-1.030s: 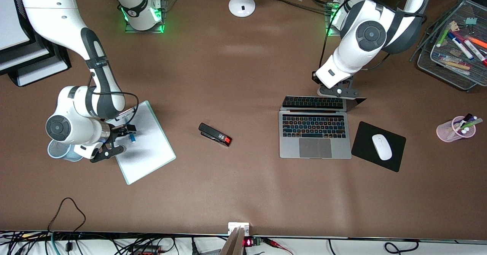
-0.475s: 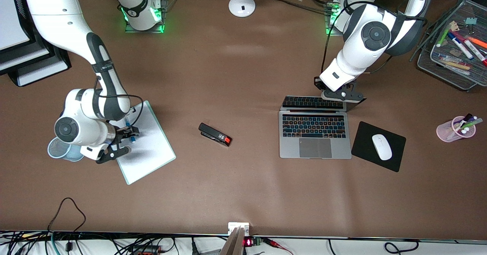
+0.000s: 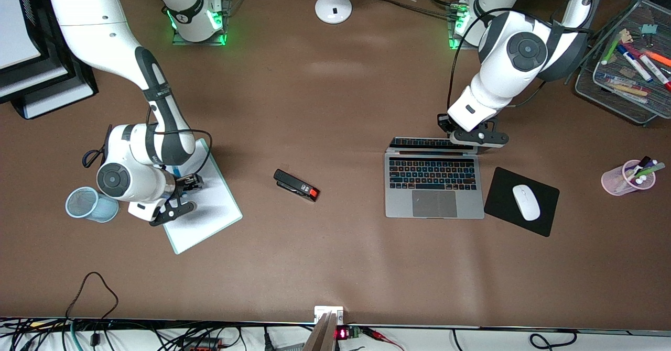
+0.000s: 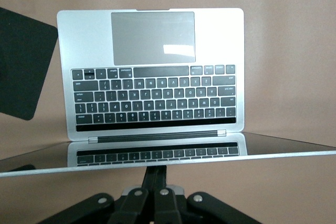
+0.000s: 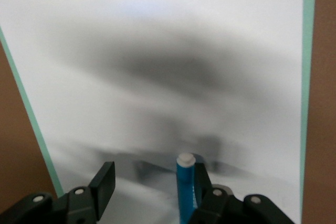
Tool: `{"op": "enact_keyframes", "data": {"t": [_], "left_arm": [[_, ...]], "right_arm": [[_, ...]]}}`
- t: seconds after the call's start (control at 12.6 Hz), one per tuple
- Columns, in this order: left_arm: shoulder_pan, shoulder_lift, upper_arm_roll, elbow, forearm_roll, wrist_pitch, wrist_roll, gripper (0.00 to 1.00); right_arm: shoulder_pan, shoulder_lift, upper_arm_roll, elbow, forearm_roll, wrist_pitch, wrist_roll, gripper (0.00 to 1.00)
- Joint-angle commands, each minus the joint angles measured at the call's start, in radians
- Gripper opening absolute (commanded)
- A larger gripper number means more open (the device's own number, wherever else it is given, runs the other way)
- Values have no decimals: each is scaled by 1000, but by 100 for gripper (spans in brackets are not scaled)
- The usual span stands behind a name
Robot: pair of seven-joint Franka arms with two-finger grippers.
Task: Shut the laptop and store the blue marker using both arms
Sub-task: 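Grasp the blue marker with the right gripper while the left gripper reaches the laptop lid, then push the laptop lid down shut with the left gripper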
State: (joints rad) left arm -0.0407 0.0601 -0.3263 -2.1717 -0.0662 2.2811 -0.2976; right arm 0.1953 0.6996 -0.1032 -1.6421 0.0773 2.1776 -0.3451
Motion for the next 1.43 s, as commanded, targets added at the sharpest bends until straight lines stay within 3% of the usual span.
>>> {"op": "enact_keyframes", "data": {"t": [0.0,0.32,0.63,1.35], "left_arm": [[10,30,-4,4,25,76,9,0],[12,87,-2,26,40,155,11,0],[12,145,3,56,82,214,9,0],[12,296,16,116,126,368,5,0]], "right_arm": [[-8,6,-7,34,2,-4,-20,70],[-14,8,-9,38,4,-6,-20,69],[-23,11,-9,31,2,-13,-22,58],[-33,11,-7,18,7,-13,-69,53]]}}
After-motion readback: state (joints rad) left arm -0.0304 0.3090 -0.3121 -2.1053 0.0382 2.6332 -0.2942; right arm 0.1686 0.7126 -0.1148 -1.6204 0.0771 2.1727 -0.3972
